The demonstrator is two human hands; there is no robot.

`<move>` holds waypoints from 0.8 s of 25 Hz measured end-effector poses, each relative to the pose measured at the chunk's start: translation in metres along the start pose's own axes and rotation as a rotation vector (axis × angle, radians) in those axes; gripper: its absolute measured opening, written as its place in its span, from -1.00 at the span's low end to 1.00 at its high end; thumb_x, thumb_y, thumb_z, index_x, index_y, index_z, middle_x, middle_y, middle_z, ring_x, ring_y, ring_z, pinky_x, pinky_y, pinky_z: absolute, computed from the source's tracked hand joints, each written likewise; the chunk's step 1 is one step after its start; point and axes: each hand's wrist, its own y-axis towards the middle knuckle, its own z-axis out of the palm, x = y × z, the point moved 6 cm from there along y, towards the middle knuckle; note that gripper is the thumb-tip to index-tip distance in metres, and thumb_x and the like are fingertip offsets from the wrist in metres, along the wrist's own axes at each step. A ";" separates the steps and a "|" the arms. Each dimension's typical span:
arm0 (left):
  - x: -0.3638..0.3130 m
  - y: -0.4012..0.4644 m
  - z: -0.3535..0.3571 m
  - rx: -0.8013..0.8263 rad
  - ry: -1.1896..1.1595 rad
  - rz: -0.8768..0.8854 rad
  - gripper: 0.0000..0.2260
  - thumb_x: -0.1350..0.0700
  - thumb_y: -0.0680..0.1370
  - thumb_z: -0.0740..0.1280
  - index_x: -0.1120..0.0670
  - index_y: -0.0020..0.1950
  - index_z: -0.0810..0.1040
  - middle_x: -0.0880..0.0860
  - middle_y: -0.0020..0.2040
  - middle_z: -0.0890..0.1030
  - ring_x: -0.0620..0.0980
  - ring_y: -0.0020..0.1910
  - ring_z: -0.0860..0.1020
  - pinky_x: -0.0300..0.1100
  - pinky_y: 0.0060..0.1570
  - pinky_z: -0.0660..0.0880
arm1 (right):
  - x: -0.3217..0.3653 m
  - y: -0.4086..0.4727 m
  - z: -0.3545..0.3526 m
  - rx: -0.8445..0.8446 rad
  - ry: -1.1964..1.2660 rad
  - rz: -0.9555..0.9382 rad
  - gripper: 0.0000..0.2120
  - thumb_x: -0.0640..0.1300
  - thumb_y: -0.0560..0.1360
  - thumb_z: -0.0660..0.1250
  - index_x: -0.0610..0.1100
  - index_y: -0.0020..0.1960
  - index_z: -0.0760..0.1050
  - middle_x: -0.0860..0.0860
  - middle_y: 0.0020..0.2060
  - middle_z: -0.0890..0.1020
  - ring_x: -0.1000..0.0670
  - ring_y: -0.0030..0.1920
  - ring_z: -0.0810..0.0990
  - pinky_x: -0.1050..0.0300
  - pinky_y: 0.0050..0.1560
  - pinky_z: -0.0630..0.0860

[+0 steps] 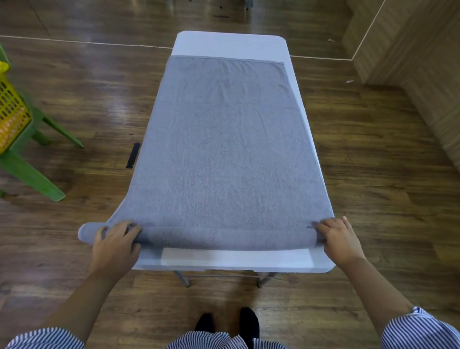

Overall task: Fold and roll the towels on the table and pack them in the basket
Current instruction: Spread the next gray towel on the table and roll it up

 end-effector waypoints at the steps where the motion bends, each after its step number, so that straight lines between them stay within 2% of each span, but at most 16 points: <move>1: 0.001 -0.001 0.000 -0.027 -0.013 -0.001 -0.62 0.06 0.38 0.09 0.12 0.03 0.61 0.08 0.03 0.59 0.11 0.00 0.56 0.14 0.02 0.34 | 0.001 -0.002 -0.004 -0.071 0.026 0.006 -0.55 -0.51 0.21 0.32 -0.21 0.04 0.57 -0.13 -0.06 0.57 -0.22 -0.03 0.55 -0.20 0.17 0.43; 3: 0.003 -0.003 0.000 -0.084 -0.024 -0.008 -0.62 0.08 0.39 0.10 0.13 0.07 0.59 0.08 0.04 0.60 0.11 0.01 0.56 0.14 0.03 0.35 | -0.001 -0.007 -0.010 -0.164 0.121 0.066 -0.61 -0.56 0.21 0.31 -0.28 -0.01 0.54 -0.17 -0.08 0.57 -0.25 -0.10 0.55 -0.09 -0.17 0.55; 4: 0.002 -0.004 0.000 -0.082 -0.030 -0.019 -0.64 0.10 0.39 0.12 0.13 0.07 0.58 0.08 0.02 0.62 0.12 -0.01 0.58 0.16 0.05 0.36 | -0.002 -0.010 -0.010 -0.182 0.162 0.078 -0.62 -0.58 0.22 0.31 -0.30 -0.03 0.55 -0.18 -0.08 0.59 -0.25 -0.10 0.56 -0.06 -0.23 0.55; 5: 0.002 -0.005 0.002 -0.079 -0.040 -0.031 -0.68 0.12 0.39 0.17 0.14 0.06 0.58 0.08 0.00 0.63 0.13 -0.02 0.59 0.20 0.09 0.37 | -0.001 -0.011 -0.007 -0.180 0.179 0.061 -0.61 -0.59 0.22 0.31 -0.31 -0.02 0.56 -0.19 -0.08 0.61 -0.25 -0.08 0.58 -0.08 -0.18 0.56; 6: 0.001 -0.006 0.004 -0.065 -0.047 -0.035 -0.71 0.14 0.38 0.25 0.14 0.06 0.59 0.08 -0.01 0.64 0.13 -0.03 0.60 0.25 0.13 0.36 | -0.001 -0.012 -0.001 -0.161 0.180 0.026 -0.59 -0.59 0.21 0.32 -0.33 0.01 0.57 -0.20 -0.05 0.62 -0.26 -0.03 0.60 -0.15 -0.03 0.54; 8: -0.001 -0.004 0.007 -0.041 -0.041 -0.022 -0.67 0.21 0.31 0.45 0.14 0.07 0.59 0.08 0.01 0.64 0.14 -0.01 0.61 0.32 0.19 0.31 | -0.003 -0.011 0.010 -0.096 0.162 -0.013 -0.50 -0.57 0.17 0.36 -0.35 0.10 0.55 -0.20 0.05 0.61 -0.23 0.11 0.57 -0.24 0.25 0.34; 10: -0.001 -0.001 0.011 0.005 -0.035 -0.026 -0.59 0.29 0.24 0.53 0.13 0.07 0.59 0.08 0.02 0.64 0.13 -0.01 0.62 0.34 0.22 0.27 | -0.005 -0.007 0.012 -0.049 0.166 0.010 -0.49 -0.55 0.18 0.36 -0.33 0.12 0.55 -0.18 0.06 0.61 -0.20 0.13 0.56 -0.23 0.31 0.31; 13: 0.001 0.000 0.011 0.002 -0.015 -0.037 -0.74 0.24 0.33 0.42 0.13 0.01 0.62 0.09 -0.09 0.67 0.14 -0.10 0.63 0.29 0.16 0.33 | -0.001 -0.003 0.006 -0.026 0.111 -0.003 -0.67 -0.48 0.22 0.35 -0.28 -0.04 0.58 -0.16 -0.15 0.63 -0.24 -0.06 0.59 -0.21 0.23 0.42; 14: 0.001 0.000 0.008 -0.006 -0.012 -0.040 -0.77 0.17 0.35 0.33 0.12 -0.02 0.63 0.08 -0.14 0.67 0.13 -0.14 0.62 0.25 0.12 0.35 | -0.001 -0.002 0.004 -0.011 0.090 0.003 -0.71 -0.45 0.27 0.33 -0.28 -0.04 0.59 -0.16 -0.17 0.63 -0.23 -0.06 0.58 -0.18 0.28 0.37; 17: 0.001 -0.002 0.004 -0.021 0.000 0.011 -0.63 0.03 0.36 0.11 0.10 -0.07 0.66 0.05 -0.24 0.65 0.12 -0.22 0.62 0.18 0.02 0.37 | -0.005 0.000 0.001 0.149 -0.006 0.072 -0.72 -0.34 0.40 0.21 -0.20 0.05 0.58 -0.11 -0.09 0.62 -0.14 0.07 0.52 -0.03 0.42 0.09; 18: 0.002 -0.001 0.004 -0.016 -0.001 0.019 -0.62 0.01 0.36 0.11 0.10 -0.07 0.66 0.04 -0.23 0.65 0.11 -0.21 0.62 0.19 0.03 0.38 | -0.006 0.001 0.001 0.197 -0.038 0.092 -0.72 -0.31 0.41 0.18 -0.16 0.04 0.58 -0.08 -0.08 0.61 -0.11 0.09 0.50 0.00 0.43 0.05; 20: 0.005 0.005 0.003 -0.003 -0.027 0.002 -0.67 0.03 0.37 0.19 0.09 -0.01 0.65 0.03 -0.14 0.64 0.09 -0.12 0.61 0.23 0.11 0.36 | -0.006 0.004 -0.001 0.174 -0.025 0.110 -0.73 -0.31 0.38 0.19 -0.15 0.00 0.58 -0.07 -0.09 0.60 -0.11 0.08 0.50 0.00 0.42 0.06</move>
